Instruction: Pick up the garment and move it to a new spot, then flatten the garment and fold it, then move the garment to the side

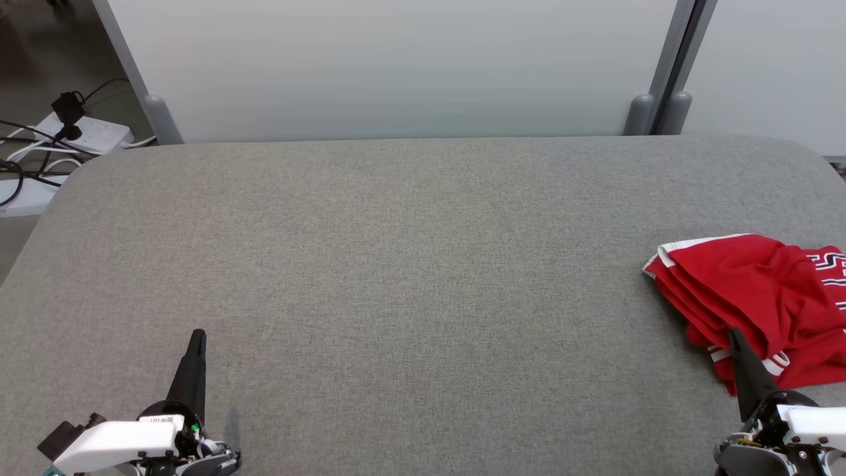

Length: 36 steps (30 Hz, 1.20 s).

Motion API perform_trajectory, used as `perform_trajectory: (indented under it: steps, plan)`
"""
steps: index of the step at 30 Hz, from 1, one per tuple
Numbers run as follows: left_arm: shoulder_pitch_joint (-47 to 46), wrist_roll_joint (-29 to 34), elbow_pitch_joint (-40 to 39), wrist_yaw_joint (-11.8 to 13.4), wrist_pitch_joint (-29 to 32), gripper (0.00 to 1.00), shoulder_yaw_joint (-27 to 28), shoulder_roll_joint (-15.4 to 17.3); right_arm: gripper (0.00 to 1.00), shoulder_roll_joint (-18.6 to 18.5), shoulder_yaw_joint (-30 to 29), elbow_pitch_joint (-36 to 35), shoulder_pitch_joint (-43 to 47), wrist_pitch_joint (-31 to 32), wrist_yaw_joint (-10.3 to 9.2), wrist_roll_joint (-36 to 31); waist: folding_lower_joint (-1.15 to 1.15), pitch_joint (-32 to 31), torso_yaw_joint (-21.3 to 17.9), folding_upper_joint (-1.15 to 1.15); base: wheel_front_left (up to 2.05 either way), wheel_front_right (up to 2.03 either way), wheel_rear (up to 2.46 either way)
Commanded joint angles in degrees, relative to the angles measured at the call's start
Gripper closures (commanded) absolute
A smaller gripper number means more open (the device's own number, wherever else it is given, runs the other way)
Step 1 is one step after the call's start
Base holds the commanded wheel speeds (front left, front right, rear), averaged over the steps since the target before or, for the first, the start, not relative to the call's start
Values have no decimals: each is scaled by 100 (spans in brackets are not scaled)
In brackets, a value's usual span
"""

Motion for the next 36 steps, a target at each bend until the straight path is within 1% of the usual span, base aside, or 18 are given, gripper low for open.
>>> perform_trajectory:
  steps: [1,36]
  plan:
    - [-327,-20,-128,-43,39,100,199,57,100,-57,83,-151,-247,62,2,12,0,0,0,0,0,0,0]
    - [-329,1,-128,-43,59,100,225,39,100,-16,26,-147,-252,108,2,-36,0,0,0,0,0,0,0]
